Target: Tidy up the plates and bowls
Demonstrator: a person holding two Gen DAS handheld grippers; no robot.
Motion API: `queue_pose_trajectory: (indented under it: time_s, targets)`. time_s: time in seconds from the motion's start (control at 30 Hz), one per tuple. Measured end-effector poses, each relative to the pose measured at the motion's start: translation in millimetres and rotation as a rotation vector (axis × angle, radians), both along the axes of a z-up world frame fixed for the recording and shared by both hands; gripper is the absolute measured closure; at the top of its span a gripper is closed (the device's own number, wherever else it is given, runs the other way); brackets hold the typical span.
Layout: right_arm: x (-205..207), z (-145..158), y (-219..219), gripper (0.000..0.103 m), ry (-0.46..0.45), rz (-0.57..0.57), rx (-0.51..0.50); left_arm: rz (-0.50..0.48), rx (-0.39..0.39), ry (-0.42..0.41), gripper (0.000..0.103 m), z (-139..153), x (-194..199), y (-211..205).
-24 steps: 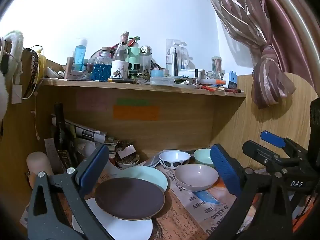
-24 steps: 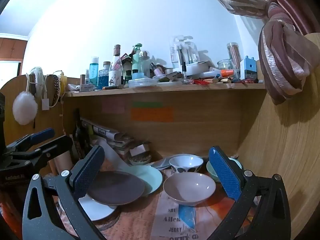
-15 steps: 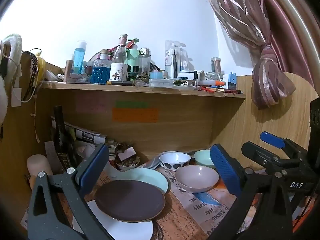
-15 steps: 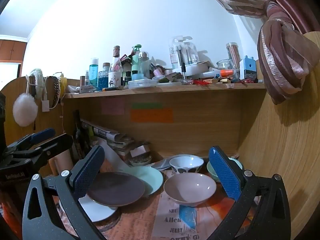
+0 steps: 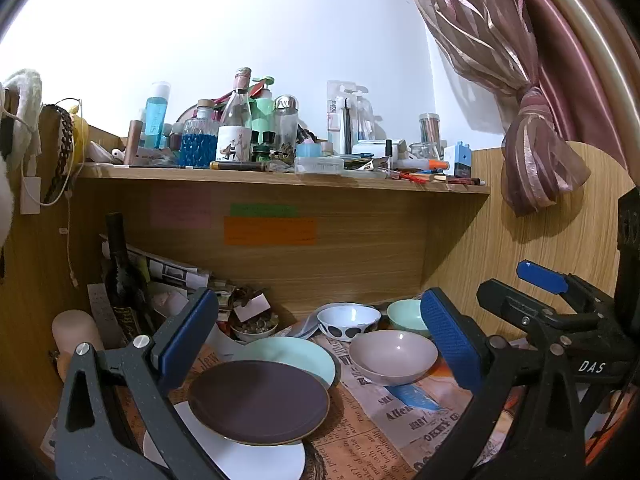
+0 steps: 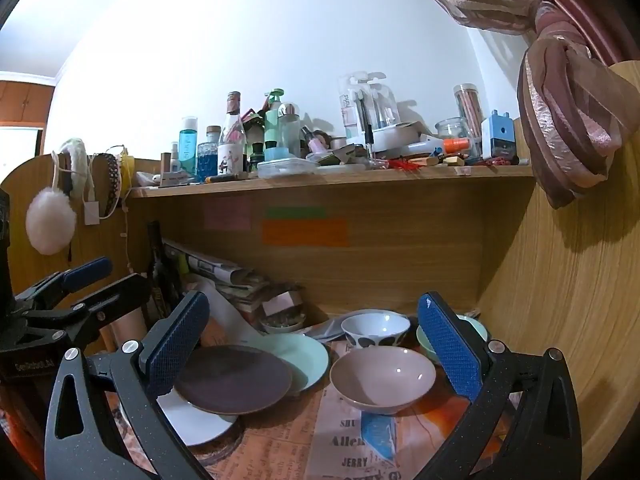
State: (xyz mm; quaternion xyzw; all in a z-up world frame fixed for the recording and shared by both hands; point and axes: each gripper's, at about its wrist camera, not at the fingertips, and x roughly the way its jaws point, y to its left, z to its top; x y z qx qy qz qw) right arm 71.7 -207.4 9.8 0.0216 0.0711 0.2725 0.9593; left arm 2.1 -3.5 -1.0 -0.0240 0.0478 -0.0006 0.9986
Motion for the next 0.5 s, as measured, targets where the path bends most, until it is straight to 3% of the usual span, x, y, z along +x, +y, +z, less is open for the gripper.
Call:
queue_pose_trajectory:
  time_s: [0.5]
  targets:
    - [2.1, 1.2, 3.0, 0.000, -0.005, 0.005, 0.001, 0.010, -0.004, 0.003, 0.000, 0.4, 2.8, 4.0]
